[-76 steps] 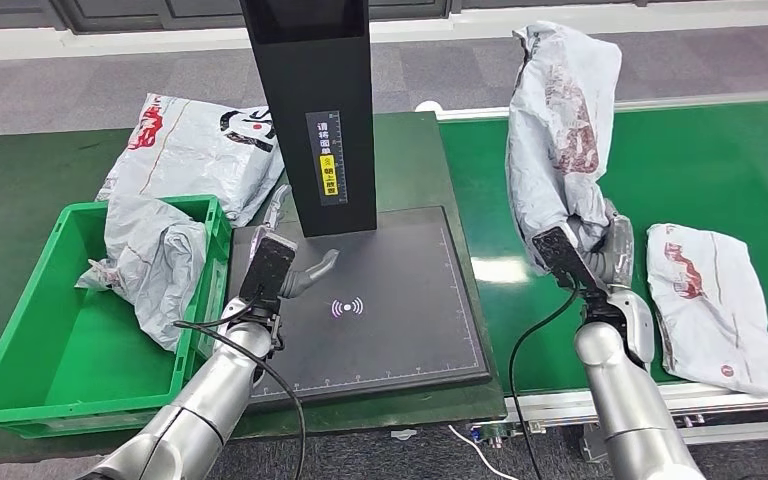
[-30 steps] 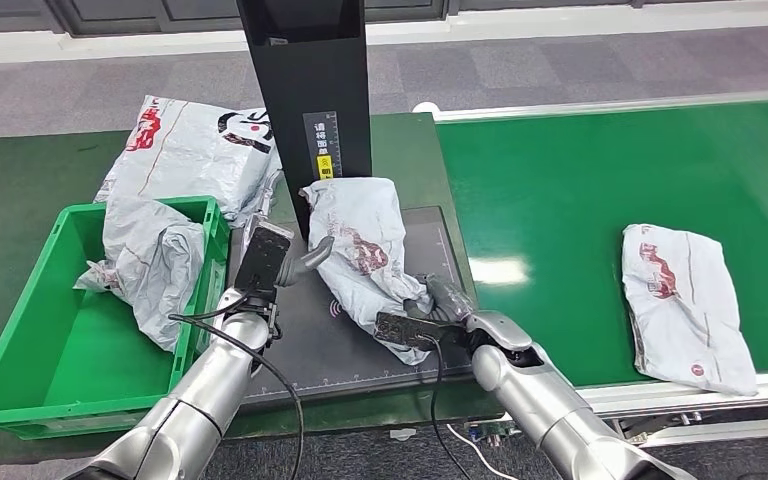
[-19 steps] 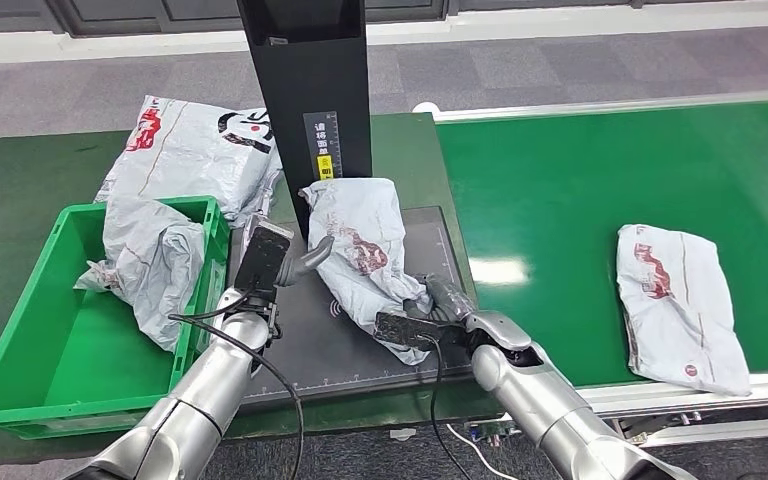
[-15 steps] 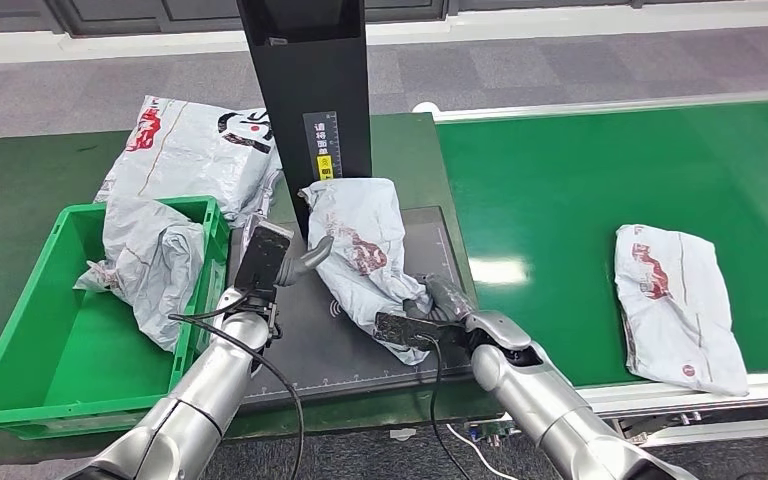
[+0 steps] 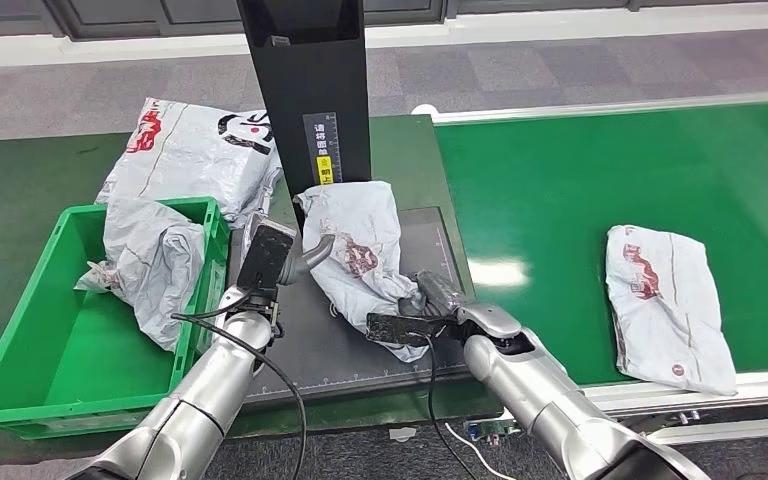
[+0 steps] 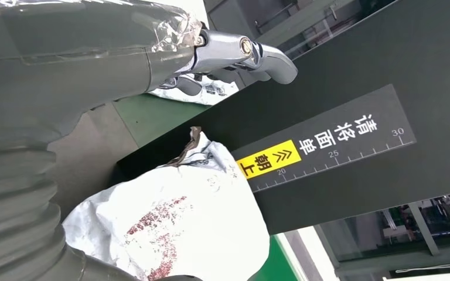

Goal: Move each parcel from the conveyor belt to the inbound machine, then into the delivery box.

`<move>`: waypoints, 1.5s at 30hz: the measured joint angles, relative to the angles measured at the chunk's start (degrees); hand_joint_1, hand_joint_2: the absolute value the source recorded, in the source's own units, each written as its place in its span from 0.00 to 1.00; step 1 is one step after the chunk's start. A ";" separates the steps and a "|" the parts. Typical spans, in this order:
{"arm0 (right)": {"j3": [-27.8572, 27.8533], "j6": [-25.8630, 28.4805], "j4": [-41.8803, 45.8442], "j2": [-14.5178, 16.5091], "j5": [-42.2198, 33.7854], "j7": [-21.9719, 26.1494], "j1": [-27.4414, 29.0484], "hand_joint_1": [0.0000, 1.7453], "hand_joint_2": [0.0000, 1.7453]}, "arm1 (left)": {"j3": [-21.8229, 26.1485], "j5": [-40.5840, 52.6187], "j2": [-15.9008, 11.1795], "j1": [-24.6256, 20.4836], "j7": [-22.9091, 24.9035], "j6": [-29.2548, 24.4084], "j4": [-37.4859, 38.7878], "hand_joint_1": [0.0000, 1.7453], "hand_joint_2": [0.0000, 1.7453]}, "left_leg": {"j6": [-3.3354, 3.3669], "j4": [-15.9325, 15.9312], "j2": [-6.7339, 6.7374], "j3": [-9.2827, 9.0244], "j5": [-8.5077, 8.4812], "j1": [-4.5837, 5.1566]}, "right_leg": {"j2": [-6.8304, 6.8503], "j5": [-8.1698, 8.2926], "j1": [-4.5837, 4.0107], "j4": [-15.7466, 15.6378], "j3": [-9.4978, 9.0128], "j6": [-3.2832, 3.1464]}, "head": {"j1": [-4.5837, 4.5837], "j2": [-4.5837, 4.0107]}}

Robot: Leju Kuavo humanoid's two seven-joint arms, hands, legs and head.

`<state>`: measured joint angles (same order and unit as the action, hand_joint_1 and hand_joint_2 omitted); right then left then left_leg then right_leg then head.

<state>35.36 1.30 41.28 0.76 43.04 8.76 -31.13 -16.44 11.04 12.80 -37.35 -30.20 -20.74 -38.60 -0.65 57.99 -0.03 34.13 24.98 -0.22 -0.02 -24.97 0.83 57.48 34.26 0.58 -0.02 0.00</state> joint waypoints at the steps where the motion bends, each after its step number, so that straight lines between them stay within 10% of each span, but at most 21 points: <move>1: 0.12 0.01 -0.09 0.00 0.01 -0.02 -0.05 1.00 1.00 | 0.00 0.02 0.01 0.00 0.04 0.00 -0.03 0.00 1.00 | 0.00 0.00 0.00 -0.02 0.00 0.00 | 0.00 0.00 0.00 0.00 -0.03 0.00 | 0.00 0.00; 45: 0.44 0.01 -0.43 0.00 0.04 -0.15 -0.27 1.00 1.00 | 0.00 0.13 0.03 0.03 0.13 0.00 -0.42 0.00 1.00 | 0.00 0.00 0.00 -0.12 -0.01 0.00 | 0.00 0.02 0.00 0.00 -0.13 -0.01 | 0.00 0.00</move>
<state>35.80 1.31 40.85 0.77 43.08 8.61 -31.39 -16.44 11.17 12.83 -37.32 -30.08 -20.74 -39.01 -0.65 57.99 -0.03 34.01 24.97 -0.22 -0.02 -24.95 0.83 57.48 34.14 0.57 -0.02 0.00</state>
